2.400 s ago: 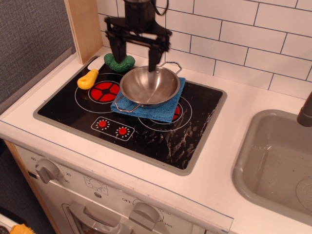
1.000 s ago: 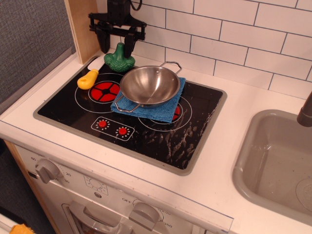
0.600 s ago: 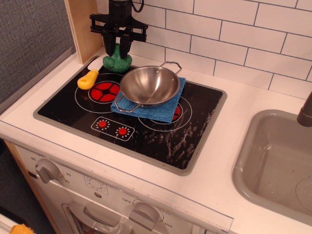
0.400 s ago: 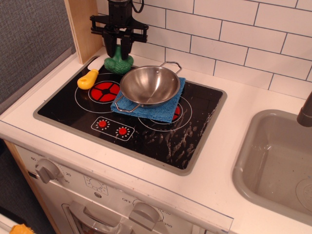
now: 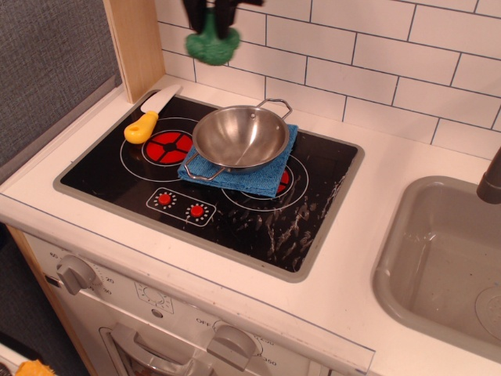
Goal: Pick up the green peppers and move it from the back of the stove to the front of the stove.
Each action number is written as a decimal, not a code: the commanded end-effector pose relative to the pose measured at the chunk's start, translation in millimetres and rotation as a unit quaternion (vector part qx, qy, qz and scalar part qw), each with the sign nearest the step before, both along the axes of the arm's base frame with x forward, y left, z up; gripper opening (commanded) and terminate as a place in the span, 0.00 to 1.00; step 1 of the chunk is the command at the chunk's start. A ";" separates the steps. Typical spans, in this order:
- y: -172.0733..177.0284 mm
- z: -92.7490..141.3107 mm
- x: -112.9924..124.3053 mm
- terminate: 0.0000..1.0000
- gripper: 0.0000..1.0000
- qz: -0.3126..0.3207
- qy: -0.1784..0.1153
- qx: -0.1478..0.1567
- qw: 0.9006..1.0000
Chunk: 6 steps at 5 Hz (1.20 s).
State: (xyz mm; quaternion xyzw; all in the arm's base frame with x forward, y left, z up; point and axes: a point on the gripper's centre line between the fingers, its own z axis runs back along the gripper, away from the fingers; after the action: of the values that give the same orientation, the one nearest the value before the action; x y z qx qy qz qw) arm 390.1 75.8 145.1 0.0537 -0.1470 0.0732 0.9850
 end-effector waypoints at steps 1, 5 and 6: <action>-82.0 9.7 -62.1 0.00 0.00 -0.117 -0.036 -0.008 0.992; -123.3 -73.8 -101.5 0.00 0.00 -0.153 0.033 -0.005 0.988; -119.6 -90.3 -106.4 0.00 0.00 -0.151 0.048 -0.002 0.987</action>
State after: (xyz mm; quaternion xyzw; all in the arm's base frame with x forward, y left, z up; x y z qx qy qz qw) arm 288.6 -54.4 41.9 0.0331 -0.0872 -0.0802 0.9924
